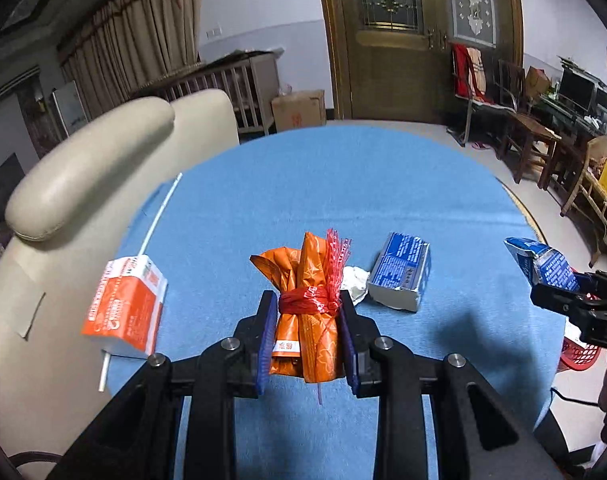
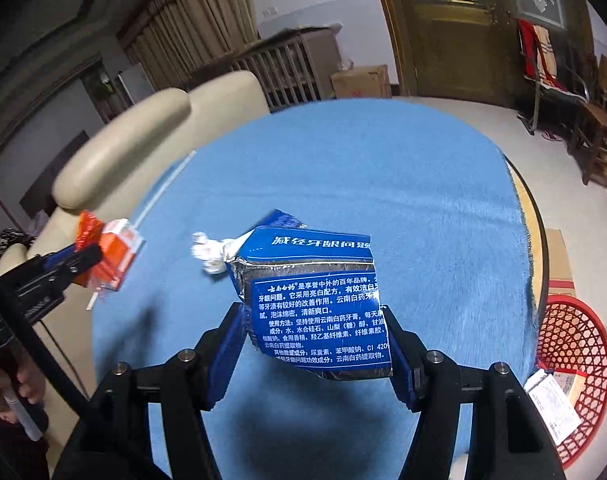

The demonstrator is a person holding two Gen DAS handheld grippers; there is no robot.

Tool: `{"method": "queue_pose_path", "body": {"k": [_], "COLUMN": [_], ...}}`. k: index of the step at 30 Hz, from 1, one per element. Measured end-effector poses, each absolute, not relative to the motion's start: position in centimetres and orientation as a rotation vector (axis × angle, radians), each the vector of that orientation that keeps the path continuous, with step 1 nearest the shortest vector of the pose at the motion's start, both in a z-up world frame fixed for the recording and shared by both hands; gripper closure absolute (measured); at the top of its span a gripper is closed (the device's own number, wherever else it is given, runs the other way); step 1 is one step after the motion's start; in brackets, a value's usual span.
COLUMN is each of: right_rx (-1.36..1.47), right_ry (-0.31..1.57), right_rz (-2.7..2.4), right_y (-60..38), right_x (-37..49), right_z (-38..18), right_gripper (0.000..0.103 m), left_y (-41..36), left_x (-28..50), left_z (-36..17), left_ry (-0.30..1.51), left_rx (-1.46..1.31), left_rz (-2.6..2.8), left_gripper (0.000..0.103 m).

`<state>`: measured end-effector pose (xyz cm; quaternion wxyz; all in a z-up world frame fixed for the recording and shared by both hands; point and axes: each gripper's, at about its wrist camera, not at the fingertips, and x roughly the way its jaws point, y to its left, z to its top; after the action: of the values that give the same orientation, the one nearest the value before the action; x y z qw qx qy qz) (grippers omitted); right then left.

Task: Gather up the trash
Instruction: 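Lift the orange bundle and blue toothpaste box off the table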

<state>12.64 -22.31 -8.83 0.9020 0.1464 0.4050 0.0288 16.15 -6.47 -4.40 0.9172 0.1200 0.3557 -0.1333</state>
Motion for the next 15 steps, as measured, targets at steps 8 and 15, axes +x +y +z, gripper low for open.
{"method": "queue_pose_path", "body": {"k": [8, 15], "right_rx": [0.296, 0.290], "right_ry": [0.773, 0.735], "right_rz": [0.105, 0.131], "right_y": [-20.8, -20.2], "right_x": [8.6, 6.2], "right_z": [-5.6, -4.2], "right_gripper": [0.036, 0.036], "left_y": [-6.8, -7.3], "left_x": [13.1, 11.4], "left_z": [-2.2, -1.1], "left_ry": [0.653, 0.619], "left_rx": [0.263, 0.264], "left_rz": [-0.237, -0.235], "left_gripper": [0.072, 0.072]}}
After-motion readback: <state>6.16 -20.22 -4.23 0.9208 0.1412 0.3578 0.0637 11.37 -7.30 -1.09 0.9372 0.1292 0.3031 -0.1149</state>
